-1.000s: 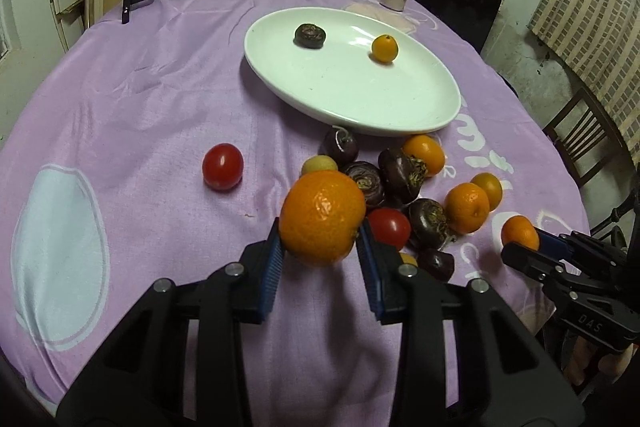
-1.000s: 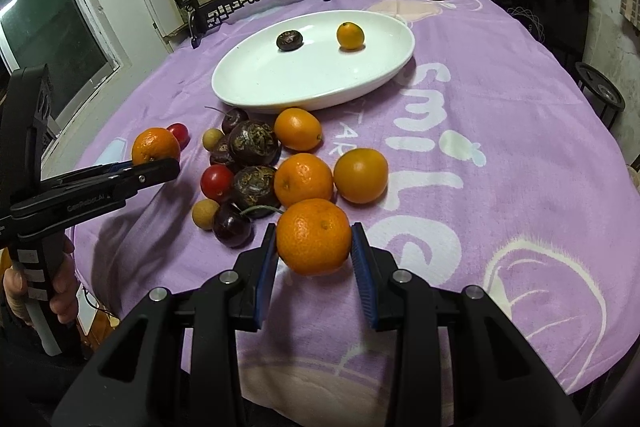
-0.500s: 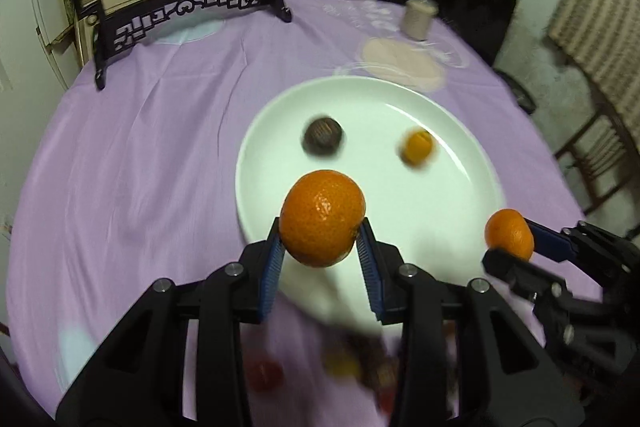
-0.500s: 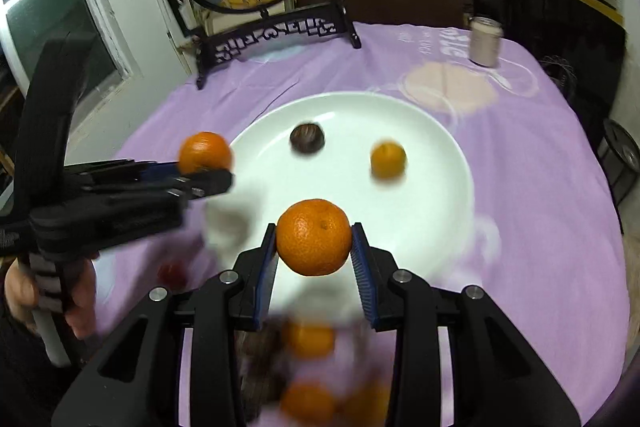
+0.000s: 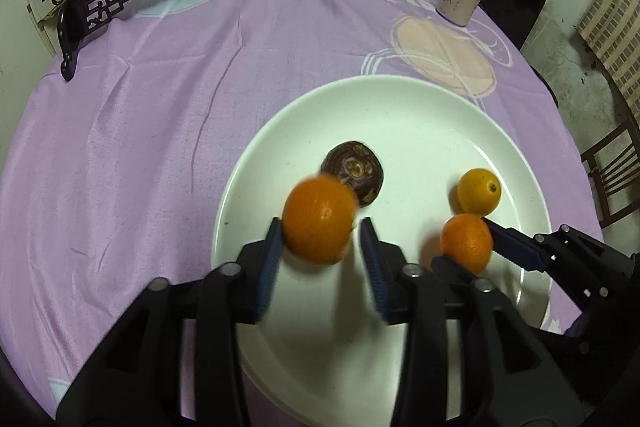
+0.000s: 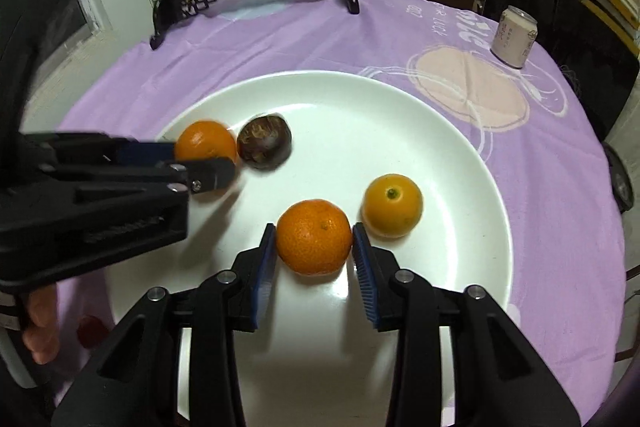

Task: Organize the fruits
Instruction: 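Carry both oranges to the white plate and release them there, then grasp a yellow plum with the left tool while the right tool grasps an orange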

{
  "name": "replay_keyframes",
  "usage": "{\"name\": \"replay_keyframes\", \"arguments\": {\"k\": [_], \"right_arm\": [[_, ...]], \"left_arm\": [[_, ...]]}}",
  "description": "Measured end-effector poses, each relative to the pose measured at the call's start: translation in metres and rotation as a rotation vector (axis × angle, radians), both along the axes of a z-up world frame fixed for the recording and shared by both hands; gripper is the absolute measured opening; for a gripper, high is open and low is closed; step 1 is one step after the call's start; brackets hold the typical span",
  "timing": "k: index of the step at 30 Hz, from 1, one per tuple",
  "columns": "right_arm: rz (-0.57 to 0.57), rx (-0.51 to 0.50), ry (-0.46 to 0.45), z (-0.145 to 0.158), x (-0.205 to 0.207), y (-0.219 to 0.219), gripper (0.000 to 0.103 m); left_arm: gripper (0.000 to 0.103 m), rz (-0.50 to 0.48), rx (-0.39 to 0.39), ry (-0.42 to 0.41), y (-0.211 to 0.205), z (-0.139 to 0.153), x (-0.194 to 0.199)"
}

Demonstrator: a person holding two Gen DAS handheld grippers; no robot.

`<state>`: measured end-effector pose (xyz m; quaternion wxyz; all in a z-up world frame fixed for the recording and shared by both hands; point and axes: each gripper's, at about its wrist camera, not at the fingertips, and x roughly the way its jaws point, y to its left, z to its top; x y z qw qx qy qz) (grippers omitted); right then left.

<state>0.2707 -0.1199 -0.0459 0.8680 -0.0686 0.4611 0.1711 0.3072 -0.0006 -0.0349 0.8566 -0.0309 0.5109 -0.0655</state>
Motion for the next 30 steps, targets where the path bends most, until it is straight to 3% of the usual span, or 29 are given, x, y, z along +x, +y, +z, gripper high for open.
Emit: {"name": "replay_keyframes", "arguments": {"k": [1, 2, 3, 4, 9, 12, 16, 25, 30], "right_arm": [[-0.005, -0.01, -0.016, 0.004, -0.003, -0.001, 0.045], [-0.01, -0.019, -0.04, 0.01, -0.01, -0.003, 0.047], [-0.012, -0.025, -0.072, 0.021, -0.019, -0.006, 0.058], [-0.015, -0.023, -0.108, 0.032, -0.03, -0.01, 0.061], [-0.067, -0.017, -0.218, 0.064, -0.11, -0.04, 0.061], [-0.103, 0.065, -0.211, 0.049, -0.164, -0.059, 0.061], [-0.162, 0.153, -0.138, 0.031, -0.195, -0.075, 0.061], [-0.169, 0.1, -0.103, 0.012, -0.227, -0.075, 0.061], [-0.207, 0.036, -0.076, -0.009, -0.229, -0.08, 0.061]], "left_arm": [[0.077, -0.002, -0.006, -0.012, 0.0, 0.005, -0.004], [0.081, -0.004, -0.011, -0.036, 0.001, 0.014, -0.01], [0.084, -0.005, -0.017, -0.067, 0.002, 0.023, -0.018], [0.085, -0.009, -0.02, -0.104, 0.004, 0.034, -0.031], [0.098, -0.027, 0.004, -0.255, 0.014, 0.065, -0.117], [0.099, -0.009, 0.035, -0.302, 0.022, 0.053, -0.171], [0.099, 0.042, 0.014, -0.278, 0.035, 0.025, -0.216], [0.099, 0.016, -0.021, -0.241, 0.042, 0.009, -0.259], [0.099, -0.048, 0.021, -0.227, 0.026, -0.001, -0.276]]}}
